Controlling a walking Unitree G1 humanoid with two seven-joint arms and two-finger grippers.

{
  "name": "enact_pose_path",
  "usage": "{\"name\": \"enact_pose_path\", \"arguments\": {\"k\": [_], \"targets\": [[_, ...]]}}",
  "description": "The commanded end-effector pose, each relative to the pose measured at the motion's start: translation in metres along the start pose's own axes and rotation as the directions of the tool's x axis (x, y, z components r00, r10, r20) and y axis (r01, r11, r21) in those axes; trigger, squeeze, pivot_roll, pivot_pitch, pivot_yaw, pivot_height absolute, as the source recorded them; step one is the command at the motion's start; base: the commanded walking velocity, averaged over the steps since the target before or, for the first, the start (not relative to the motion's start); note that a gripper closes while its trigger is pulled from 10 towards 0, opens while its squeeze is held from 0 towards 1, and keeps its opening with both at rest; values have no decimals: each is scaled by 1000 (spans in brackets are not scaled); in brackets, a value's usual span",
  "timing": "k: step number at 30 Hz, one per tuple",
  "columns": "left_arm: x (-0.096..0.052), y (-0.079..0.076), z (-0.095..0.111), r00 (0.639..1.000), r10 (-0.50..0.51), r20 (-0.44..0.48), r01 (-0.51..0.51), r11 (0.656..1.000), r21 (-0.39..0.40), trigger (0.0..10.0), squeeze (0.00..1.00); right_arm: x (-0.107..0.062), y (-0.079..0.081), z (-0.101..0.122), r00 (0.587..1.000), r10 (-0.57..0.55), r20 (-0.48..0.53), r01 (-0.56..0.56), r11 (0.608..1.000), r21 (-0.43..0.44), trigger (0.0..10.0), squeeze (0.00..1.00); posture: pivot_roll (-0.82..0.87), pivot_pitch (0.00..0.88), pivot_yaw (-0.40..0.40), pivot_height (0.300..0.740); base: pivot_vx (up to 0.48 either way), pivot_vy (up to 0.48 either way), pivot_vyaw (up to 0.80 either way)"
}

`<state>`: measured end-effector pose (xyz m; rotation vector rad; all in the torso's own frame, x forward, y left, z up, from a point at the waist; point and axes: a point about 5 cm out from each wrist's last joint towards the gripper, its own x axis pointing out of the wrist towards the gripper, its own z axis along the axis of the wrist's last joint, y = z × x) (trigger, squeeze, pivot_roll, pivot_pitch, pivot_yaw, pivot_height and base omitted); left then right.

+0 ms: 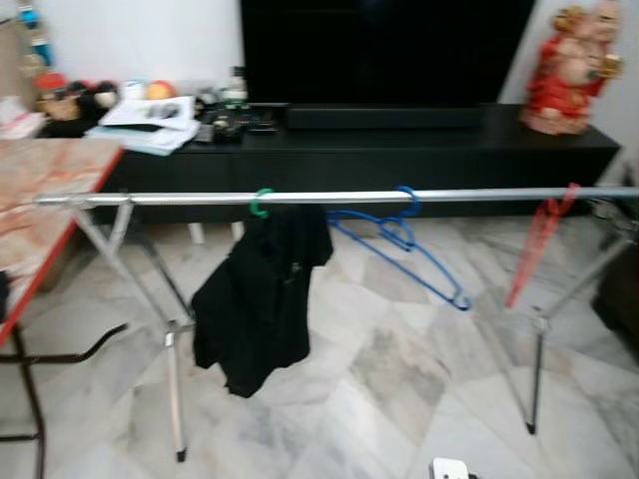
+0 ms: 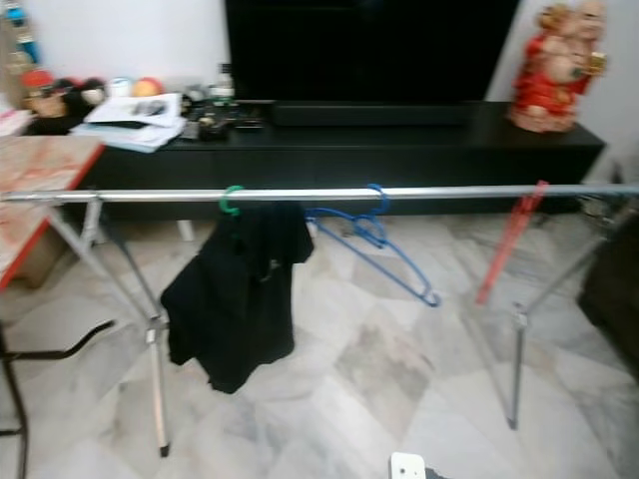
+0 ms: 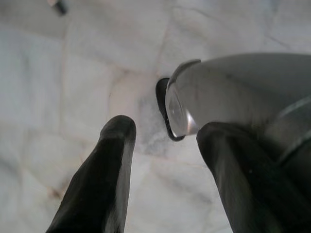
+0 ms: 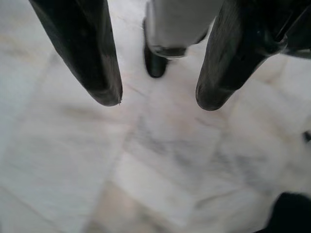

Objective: Hang hanger

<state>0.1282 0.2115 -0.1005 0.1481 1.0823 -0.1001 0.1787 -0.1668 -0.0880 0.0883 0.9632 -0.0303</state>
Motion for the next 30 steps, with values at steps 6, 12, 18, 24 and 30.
{"name": "enact_pose_path", "arguments": {"k": [6, 12, 18, 24, 30], "targets": [[1, -9, 2, 1000, -26, 11, 26, 1000, -6, 10000, 0, -1, -2, -4, 1000, -11, -18, 11, 1000, -3, 10000, 0, 108, 33, -29, 740, 0, 0, -769], [1, -8, 1, 1000, -23, 14, 23, 1000, -8, 10000, 0, -1, -2, -5, 1000, -15, -17, 15, 1000, 1, 10000, 0, 109, 27, -29, 740, 0, 0, -769], [1, -8, 1, 1000, -16, 15, 16, 1000, -12, 10000, 0, -1, -2, -5, 1000, -14, -18, 14, 1000, -6, 10000, 0, 111, 20, -30, 740, 0, 0, -769], [1, -8, 0, 1000, -20, 14, 20, 1000, -6, 10000, 0, -1, -2, -5, 1000, -11, -18, 10, 1000, -14, 10000, 0, 111, 14, -28, 740, 0, 0, -769], [1, -8, 0, 1000, -21, 16, 21, 1000, -6, 10000, 0, -1, -2, -5, 1000, -13, -18, 13, 1000, -10, 10000, 0, 112, 11, -28, 740, 0, 0, -769]]}}
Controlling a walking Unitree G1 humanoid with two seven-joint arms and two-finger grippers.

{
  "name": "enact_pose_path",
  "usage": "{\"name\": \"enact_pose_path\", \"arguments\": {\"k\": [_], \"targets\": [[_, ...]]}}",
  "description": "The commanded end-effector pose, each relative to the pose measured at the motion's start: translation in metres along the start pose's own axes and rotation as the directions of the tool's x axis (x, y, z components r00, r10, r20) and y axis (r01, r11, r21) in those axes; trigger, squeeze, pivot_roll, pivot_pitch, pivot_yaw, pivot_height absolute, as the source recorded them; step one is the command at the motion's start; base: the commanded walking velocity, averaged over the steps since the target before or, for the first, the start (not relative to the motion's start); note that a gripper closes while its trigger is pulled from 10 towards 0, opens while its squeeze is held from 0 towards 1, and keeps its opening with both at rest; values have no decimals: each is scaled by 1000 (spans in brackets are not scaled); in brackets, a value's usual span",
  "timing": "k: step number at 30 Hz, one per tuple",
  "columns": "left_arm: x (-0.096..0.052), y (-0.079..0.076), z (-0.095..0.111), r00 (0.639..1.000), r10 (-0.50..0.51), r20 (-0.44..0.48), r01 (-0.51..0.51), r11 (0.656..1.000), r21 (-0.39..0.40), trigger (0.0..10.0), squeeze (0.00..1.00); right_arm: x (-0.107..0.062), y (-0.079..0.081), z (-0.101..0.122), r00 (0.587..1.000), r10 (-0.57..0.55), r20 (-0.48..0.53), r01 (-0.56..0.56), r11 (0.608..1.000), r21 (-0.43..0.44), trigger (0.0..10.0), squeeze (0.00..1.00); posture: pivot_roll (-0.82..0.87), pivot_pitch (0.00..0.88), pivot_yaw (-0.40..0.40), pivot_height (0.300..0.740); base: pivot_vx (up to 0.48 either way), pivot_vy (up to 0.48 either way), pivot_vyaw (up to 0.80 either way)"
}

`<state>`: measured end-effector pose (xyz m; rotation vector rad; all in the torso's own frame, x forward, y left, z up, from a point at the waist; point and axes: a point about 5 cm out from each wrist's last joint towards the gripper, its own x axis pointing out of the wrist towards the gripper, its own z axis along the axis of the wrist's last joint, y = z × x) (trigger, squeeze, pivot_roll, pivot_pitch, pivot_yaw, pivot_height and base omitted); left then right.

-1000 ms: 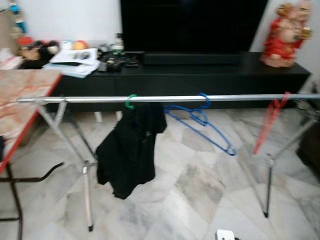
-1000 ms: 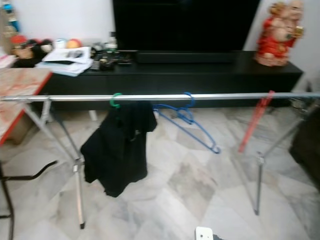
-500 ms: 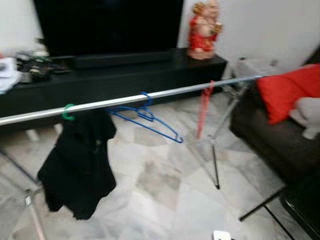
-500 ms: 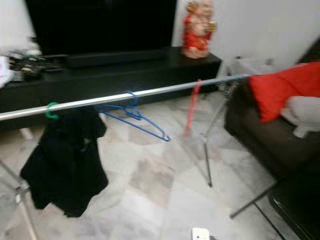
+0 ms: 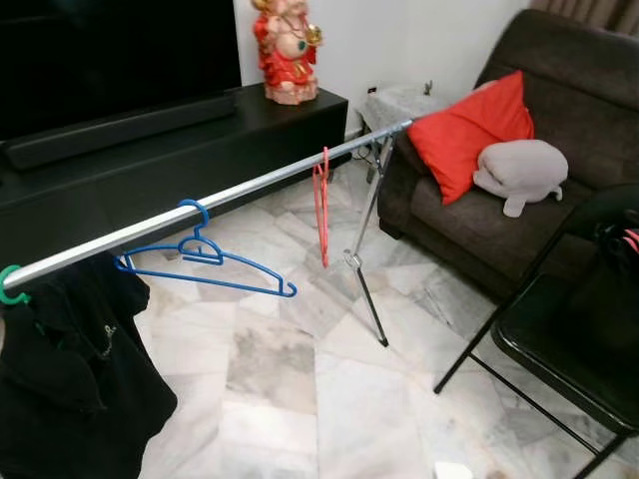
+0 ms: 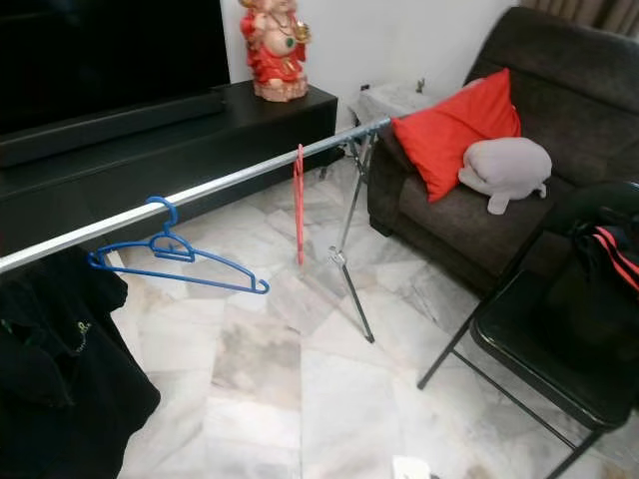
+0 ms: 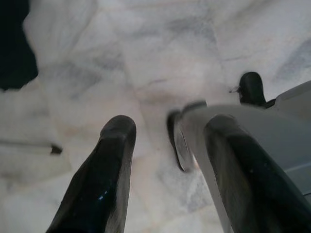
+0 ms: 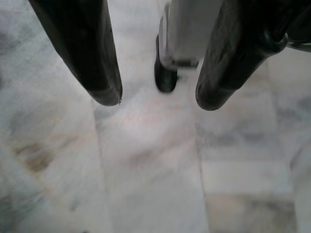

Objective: Hang hanger

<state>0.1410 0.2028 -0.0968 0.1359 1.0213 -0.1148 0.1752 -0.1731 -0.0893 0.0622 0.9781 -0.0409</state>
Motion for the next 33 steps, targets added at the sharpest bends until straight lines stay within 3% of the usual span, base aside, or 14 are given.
{"name": "enact_pose_path", "arguments": {"k": [1, 24, 33], "targets": [[-3, -2, -14, 999, -8, -45, 7, 1000, -5, 10000, 0, 0, 5, -2, 1000, 7, -4, -7, 1000, 9, 10000, 0, 114, 14, -27, 740, 0, 0, -769], [-3, -1, -12, 999, -1, -34, 1, 1000, -27, 10000, 0, 1, 4, 2, 1000, 0, 12, 0, 1000, 15, 10000, 0, 113, 29, -25, 740, 0, 0, -768], [-3, -2, -12, 1000, -10, -29, 9, 999, -33, 10000, 0, 0, 3, 4, 999, -4, 32, 4, 1000, 13, 10000, 0, 117, 22, -28, 740, 180, 0, 0]]}}
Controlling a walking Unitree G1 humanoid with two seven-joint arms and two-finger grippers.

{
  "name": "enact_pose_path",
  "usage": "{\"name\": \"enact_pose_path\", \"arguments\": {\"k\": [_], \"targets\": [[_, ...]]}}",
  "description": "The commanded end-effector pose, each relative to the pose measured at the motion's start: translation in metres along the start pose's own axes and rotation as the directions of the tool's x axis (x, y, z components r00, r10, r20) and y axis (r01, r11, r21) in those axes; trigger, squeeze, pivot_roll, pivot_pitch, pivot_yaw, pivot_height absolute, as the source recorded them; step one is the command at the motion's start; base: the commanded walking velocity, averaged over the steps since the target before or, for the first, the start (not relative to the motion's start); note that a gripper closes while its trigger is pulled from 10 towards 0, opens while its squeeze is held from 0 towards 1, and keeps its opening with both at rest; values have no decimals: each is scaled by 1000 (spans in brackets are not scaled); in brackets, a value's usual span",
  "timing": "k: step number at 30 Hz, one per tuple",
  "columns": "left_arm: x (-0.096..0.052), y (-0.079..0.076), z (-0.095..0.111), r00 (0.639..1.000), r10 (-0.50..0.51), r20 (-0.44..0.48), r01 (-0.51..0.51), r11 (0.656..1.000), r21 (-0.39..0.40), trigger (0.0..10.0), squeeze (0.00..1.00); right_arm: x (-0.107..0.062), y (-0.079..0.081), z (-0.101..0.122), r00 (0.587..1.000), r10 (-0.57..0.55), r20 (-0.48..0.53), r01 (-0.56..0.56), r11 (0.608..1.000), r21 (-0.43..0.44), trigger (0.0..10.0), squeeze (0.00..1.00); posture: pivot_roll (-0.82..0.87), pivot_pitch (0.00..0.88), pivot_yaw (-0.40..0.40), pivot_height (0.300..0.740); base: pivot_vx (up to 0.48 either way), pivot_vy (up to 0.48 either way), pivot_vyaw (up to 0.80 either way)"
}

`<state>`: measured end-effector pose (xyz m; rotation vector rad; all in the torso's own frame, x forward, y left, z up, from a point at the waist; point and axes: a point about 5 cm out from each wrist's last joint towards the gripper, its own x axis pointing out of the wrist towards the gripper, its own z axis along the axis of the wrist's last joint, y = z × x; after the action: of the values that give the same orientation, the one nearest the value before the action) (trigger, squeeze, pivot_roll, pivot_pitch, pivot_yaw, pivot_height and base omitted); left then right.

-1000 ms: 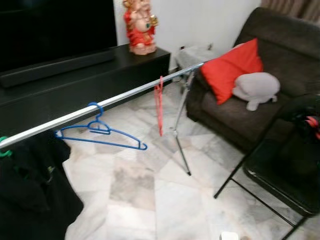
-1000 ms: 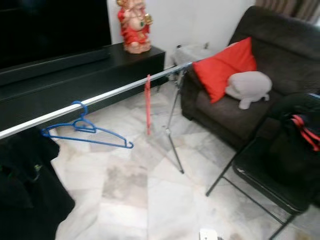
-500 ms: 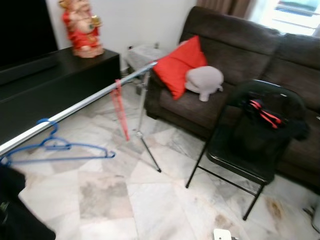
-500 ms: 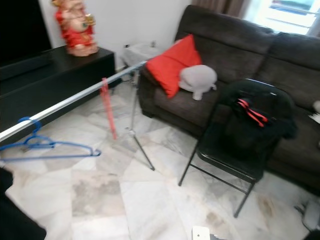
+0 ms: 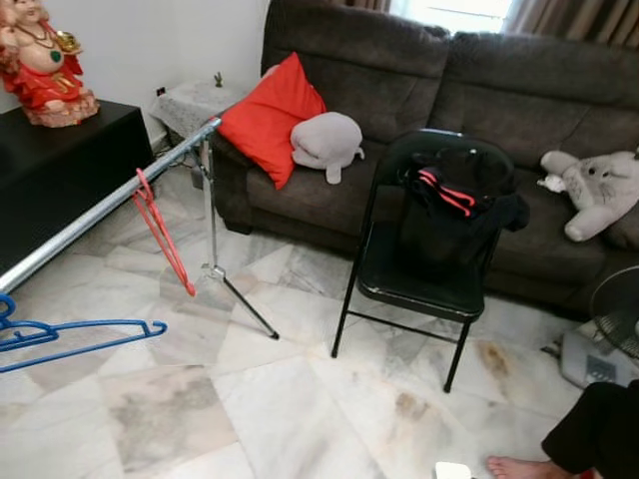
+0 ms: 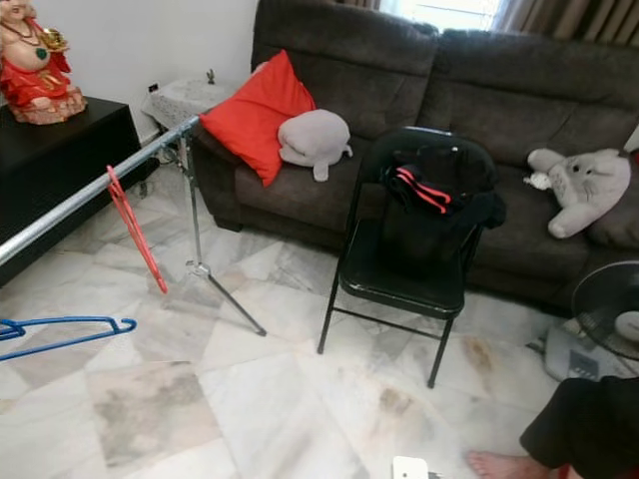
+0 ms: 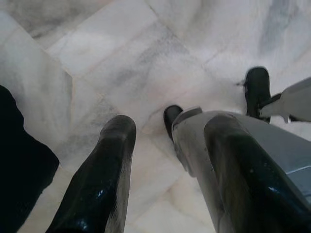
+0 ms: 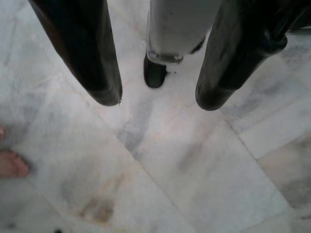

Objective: Hang hanger

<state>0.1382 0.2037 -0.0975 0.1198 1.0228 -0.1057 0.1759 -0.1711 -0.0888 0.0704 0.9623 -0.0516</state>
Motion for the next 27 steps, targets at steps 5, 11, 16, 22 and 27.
{"name": "enact_pose_path", "arguments": {"k": [5, 11, 16, 22, 27], "targets": [[-2, -2, -10, 1000, -11, -29, 11, 1000, -15, 10000, 0, 0, 0, 3, 1000, -8, 15, 8, 1000, 6, 10000, 0, 117, 20, -30, 740, 283, 0, 0], [-2, -3, -10, 999, -13, -30, 12, 1000, -17, 10000, 0, 0, -1, 4, 1000, -12, 15, 12, 1000, 0, 10000, 0, 115, 19, -31, 740, 304, 0, -656], [-2, -2, -10, 999, -14, -31, 14, 1000, -15, 10000, 0, 0, -1, 5, 1000, -12, 26, 12, 1000, 3, 10000, 0, 114, 17, -27, 740, 310, 0, -406], [-2, -2, -10, 999, -15, -31, 15, 1000, -15, 10000, 0, 1, -1, 7, 999, -19, 47, 18, 1000, 20, 10000, 0, 112, 16, -24, 740, 310, 0, 0], [-2, -2, -10, 999, -17, -31, 16, 1000, -15, 10000, 0, 1, -2, 8, 998, -31, 47, 30, 999, 24, 10000, 0, 113, 17, -24, 740, 313, 0, 0]]}}
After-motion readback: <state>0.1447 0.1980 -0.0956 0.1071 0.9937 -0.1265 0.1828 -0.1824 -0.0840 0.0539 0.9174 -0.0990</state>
